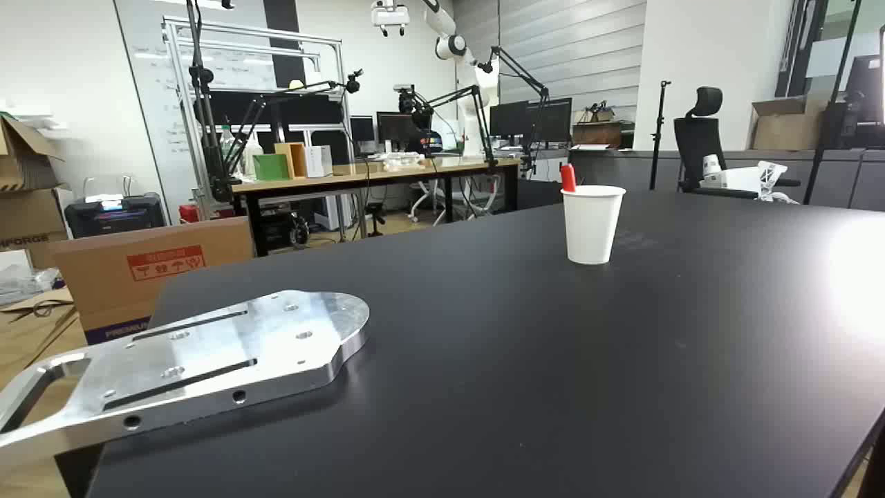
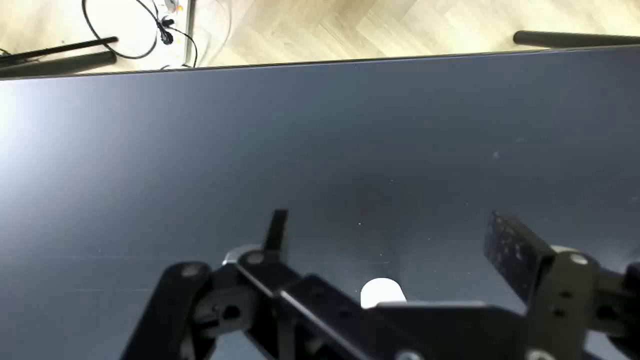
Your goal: Take the marker from the white cup and place it on the table
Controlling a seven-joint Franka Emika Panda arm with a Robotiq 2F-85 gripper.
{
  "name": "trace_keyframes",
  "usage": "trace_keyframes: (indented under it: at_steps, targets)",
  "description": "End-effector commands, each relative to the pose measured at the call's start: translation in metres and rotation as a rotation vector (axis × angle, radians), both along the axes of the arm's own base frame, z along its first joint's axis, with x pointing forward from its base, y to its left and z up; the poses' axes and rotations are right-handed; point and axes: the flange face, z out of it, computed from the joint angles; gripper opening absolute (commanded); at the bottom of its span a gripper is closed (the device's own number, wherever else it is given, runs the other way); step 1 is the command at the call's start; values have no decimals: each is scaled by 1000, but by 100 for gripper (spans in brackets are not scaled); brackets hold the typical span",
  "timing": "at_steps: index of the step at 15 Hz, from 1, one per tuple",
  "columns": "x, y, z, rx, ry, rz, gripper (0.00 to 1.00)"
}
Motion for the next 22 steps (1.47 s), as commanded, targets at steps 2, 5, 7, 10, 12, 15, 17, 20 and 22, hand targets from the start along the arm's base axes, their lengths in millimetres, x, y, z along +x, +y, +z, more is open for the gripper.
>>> trace_keyframes:
  at_steps: [2, 5, 7, 10, 12, 15, 17, 20, 22]
  targets:
    - [0, 0, 1, 0, 1, 0, 100]
    - [0, 0, 1, 0, 1, 0, 100]
    - [0, 0, 1, 0, 1, 0, 100]
    - [0, 0, 1, 0, 1, 0, 100]
    - [18, -4, -1, -3, 11, 35, 100]
    - [57, -15, -7, 4, 15, 108, 100]
    - [88, -21, -8, 8, 18, 140, 100]
    - [139, -27, -12, -17, 68, 201, 100]
    - [169, -27, -16, -61, 111, 240, 100]
